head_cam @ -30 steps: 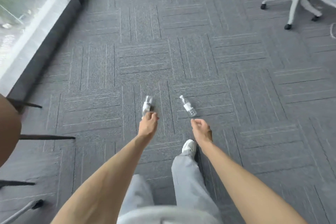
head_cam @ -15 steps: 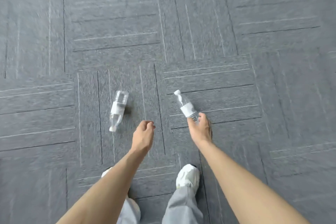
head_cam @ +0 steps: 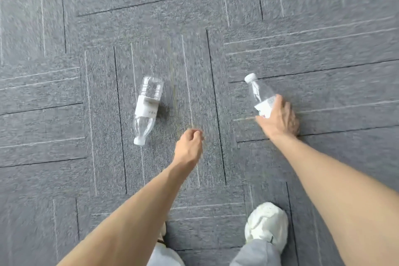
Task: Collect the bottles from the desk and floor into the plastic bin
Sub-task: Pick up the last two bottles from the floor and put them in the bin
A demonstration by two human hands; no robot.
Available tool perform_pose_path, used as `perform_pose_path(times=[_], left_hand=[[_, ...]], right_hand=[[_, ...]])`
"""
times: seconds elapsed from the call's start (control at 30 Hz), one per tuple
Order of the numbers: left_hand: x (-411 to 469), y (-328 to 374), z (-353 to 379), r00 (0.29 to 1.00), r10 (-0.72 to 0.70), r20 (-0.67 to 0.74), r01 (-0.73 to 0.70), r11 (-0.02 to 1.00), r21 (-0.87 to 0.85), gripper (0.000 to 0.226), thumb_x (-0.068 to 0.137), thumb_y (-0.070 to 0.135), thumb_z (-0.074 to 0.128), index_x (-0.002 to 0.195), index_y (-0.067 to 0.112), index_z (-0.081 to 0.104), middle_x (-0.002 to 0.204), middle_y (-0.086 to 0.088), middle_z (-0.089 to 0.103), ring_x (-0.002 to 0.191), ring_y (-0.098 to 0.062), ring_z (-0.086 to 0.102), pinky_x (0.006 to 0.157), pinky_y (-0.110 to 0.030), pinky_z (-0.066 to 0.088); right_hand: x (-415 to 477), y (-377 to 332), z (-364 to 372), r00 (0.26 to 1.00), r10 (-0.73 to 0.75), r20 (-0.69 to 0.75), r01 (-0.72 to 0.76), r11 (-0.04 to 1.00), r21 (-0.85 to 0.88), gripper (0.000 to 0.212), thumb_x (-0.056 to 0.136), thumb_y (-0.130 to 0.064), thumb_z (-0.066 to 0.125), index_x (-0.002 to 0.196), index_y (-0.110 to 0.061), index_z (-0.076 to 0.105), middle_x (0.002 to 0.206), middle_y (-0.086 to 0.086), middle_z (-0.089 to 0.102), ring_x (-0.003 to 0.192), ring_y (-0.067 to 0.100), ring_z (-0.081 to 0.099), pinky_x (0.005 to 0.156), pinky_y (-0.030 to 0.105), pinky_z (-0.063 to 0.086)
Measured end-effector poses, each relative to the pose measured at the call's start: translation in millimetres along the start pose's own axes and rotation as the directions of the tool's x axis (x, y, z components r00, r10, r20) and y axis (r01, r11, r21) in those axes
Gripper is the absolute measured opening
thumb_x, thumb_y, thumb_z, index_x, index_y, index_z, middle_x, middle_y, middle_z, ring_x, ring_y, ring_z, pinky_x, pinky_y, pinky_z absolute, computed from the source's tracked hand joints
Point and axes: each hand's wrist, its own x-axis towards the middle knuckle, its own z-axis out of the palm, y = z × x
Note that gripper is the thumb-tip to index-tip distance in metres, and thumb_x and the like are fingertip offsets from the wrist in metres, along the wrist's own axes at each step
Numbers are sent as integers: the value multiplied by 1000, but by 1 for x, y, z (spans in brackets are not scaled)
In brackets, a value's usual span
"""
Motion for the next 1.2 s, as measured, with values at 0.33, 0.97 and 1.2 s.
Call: perform_pose_path(times=[0.33,0.97,1.2], left_hand=[[-108,43,-17,996,-80,-47,79,996,-34,28,98,25,38,113,16,60,106,-3,67,93,-20,62,87,-37,52],[-77,50,-106,979,159,-126,-146,983,110,32,98,25,46,127,12,50,121,-4,58,105,-17,58,98,-36,48],[45,25,-115,912,286,-294,-123,875,469,61,83,43,61,132,14,38,132,-9,40,116,-23,44,101,-43,45]], right_hand=[[-137,-29,-92,979,71,193,-137,924,357,78,71,-50,74,132,-18,37,115,5,59,92,23,59,78,34,51],[-212,-84,-97,915,213,343,-365,798,480,65,72,-52,74,121,-20,46,112,7,64,94,27,61,87,41,51],[-170,-90,-33,931,192,311,-317,848,426,83,68,-59,71,134,-20,40,124,8,61,104,29,61,89,41,52]])
